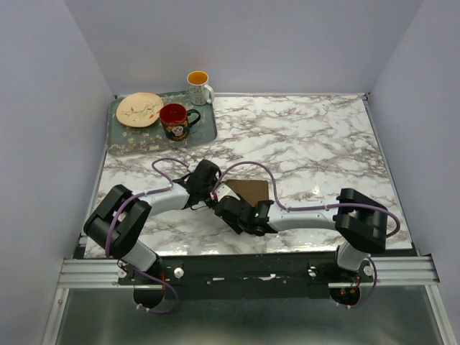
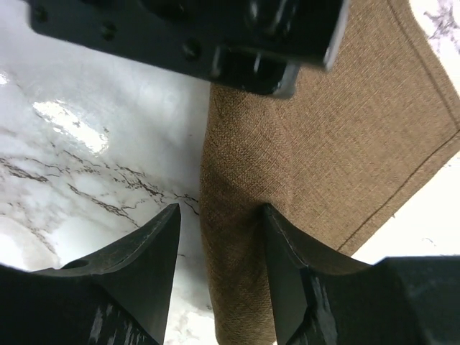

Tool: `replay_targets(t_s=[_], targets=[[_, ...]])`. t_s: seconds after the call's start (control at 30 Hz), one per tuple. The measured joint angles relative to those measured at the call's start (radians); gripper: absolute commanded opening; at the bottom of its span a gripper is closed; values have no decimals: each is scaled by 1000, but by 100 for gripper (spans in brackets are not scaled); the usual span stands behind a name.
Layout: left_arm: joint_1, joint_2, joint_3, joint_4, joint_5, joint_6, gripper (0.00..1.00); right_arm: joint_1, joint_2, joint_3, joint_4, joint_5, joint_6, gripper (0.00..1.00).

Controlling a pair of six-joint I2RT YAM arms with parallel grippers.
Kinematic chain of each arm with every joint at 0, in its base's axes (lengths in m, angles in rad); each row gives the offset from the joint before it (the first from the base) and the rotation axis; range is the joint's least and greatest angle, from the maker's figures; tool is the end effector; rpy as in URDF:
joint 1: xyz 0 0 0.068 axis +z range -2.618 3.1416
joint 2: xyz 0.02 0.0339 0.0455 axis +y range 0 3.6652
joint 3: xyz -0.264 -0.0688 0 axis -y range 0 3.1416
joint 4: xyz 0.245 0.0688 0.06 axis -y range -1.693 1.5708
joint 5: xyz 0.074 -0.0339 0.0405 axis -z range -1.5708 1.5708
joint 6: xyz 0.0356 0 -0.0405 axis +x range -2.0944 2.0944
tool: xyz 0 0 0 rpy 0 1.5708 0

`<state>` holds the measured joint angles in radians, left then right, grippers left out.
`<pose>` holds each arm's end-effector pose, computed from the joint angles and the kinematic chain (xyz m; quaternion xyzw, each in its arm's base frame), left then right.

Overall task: Fold the napkin, place the utensils inside, and roll it up
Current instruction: Roll the napkin with the utensil

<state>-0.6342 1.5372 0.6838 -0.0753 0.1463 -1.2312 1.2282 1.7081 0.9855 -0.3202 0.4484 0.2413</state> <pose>0.2248 -0.1718 0.1447 -0.2563 0.9113 -0.2941 0.1318 0.1264 0.3085 0.1664 -0.3947 0.8564 0.0113 0.3327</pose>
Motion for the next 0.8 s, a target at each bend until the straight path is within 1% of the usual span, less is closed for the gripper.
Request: replay_targets(t_s=[0.33,0.57,0.8], targets=[[2,0,0,0,4,0,13,8,-23,72,-24,19,-23,57],[5,0,-4,6,8,0,13,8,-4,64,-9,17,-21,54],[9,0,-6,8,13,0,13,7,22,20,29,19,-7,54]])
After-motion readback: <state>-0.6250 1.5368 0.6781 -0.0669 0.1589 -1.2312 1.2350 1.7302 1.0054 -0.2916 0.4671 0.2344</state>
